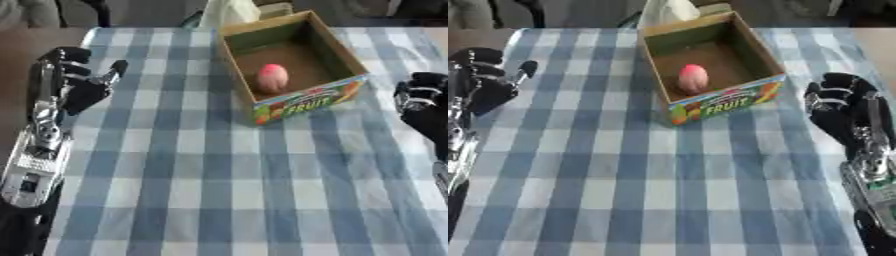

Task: Pick up objects on the table and place them in the box.

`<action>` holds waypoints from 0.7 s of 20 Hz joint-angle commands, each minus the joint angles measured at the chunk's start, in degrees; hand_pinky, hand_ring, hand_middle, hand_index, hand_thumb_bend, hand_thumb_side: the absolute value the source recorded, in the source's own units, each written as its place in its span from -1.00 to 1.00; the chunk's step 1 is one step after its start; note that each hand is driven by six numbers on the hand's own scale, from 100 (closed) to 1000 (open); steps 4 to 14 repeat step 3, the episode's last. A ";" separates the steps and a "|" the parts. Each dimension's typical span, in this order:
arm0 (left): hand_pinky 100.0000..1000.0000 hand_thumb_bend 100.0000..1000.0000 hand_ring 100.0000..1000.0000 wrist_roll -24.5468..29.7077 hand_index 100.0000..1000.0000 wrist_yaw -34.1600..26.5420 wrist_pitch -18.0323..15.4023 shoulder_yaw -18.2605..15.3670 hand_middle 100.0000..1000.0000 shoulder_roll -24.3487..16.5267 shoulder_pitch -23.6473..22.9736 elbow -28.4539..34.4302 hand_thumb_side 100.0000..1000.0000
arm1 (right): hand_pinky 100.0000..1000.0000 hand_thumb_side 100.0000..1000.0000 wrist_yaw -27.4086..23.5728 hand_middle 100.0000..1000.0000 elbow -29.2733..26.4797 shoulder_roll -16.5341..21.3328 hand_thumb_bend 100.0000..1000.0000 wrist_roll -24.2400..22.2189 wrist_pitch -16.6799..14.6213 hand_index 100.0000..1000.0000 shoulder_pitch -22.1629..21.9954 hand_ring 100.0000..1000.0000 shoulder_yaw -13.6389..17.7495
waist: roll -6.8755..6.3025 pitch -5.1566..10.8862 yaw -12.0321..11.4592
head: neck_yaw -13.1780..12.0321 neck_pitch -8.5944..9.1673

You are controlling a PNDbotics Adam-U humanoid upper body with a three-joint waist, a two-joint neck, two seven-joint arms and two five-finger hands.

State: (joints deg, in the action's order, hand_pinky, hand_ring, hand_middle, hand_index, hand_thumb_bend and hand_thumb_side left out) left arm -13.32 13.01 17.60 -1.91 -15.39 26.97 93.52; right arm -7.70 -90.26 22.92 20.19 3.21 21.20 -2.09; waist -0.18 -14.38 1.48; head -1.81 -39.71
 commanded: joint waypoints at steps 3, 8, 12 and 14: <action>0.08 0.19 0.13 -1.37 0.26 -5.65 -2.62 0.19 0.10 -2.51 -0.50 1.67 -0.58 | 0.13 -0.99 -0.77 0.14 -0.66 1.04 -0.78 0.21 -0.10 0.31 0.77 0.20 0.69 | 0.16 0.76 -0.13 | 0.00 0.11; 0.08 0.19 0.13 -1.37 0.26 -5.65 -2.62 0.19 0.10 -2.51 -0.50 1.67 -0.58 | 0.13 -0.99 -0.77 0.14 -0.66 1.04 -0.78 0.21 -0.10 0.31 0.77 0.20 0.69 | 0.16 0.76 -0.13 | 0.00 0.11; 0.08 0.19 0.13 -1.37 0.26 -5.65 -2.62 0.19 0.10 -2.51 -0.50 1.67 -0.58 | 0.13 -0.99 -0.77 0.14 -0.66 1.04 -0.78 0.21 -0.10 0.31 0.77 0.20 0.69 | 0.16 0.76 -0.13 | 0.00 0.11; 0.08 0.19 0.13 -1.37 0.26 -5.65 -2.62 0.19 0.10 -2.51 -0.50 1.67 -0.58 | 0.13 -0.99 -0.77 0.14 -0.66 1.04 -0.78 0.21 -0.10 0.31 0.77 0.20 0.69 | 0.16 0.76 -0.13 | 0.00 0.11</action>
